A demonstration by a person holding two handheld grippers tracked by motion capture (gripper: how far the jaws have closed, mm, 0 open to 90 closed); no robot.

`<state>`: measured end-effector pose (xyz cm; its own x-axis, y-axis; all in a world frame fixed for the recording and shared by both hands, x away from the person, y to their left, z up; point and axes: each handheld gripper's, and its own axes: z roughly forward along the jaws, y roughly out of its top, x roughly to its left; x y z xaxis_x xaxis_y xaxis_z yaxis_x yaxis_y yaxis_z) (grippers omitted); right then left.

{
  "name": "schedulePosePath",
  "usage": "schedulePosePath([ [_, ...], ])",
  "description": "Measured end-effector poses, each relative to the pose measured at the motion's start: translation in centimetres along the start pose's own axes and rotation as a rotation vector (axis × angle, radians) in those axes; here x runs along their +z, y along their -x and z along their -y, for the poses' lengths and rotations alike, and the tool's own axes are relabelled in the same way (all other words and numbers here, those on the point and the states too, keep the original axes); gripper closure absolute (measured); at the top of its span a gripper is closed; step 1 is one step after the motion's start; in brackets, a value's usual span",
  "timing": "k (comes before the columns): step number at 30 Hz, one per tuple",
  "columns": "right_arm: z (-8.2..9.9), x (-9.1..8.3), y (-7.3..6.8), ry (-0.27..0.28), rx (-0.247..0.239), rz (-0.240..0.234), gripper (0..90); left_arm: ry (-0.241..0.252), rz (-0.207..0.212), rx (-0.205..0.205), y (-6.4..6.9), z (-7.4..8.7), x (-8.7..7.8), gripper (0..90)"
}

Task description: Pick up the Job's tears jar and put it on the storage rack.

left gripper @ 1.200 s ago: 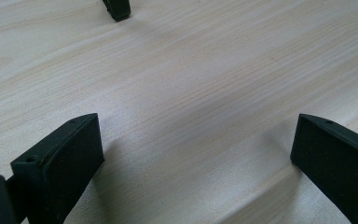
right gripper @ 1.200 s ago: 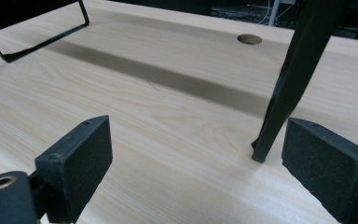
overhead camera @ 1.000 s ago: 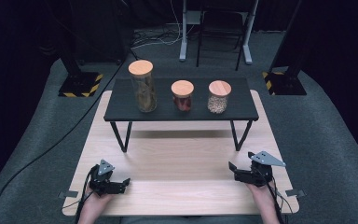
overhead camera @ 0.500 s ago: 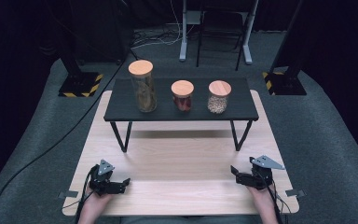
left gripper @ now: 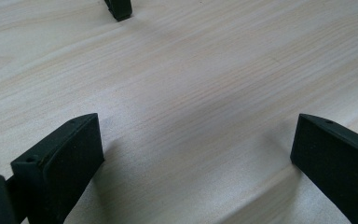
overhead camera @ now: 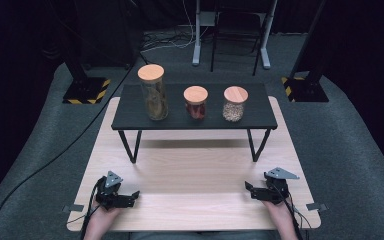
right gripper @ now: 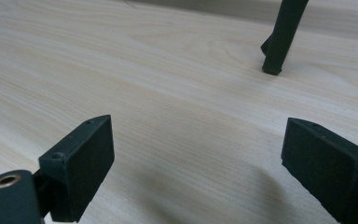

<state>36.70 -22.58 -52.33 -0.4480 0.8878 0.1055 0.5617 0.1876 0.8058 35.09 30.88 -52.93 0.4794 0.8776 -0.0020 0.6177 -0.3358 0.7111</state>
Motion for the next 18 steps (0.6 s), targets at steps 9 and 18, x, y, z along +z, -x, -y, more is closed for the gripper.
schedulePosePath([
  [9,-0.12,0.57,-0.36,-0.070,-0.003,-0.002,8.4,0.000,0.000,-0.001,0.01,0.01,-0.01,2.0],
  [18,-0.05,0.69,-0.79,-0.106,-0.030,0.026,8.6,0.000,0.002,0.003,-0.02,-0.01,0.01,1.9],
])
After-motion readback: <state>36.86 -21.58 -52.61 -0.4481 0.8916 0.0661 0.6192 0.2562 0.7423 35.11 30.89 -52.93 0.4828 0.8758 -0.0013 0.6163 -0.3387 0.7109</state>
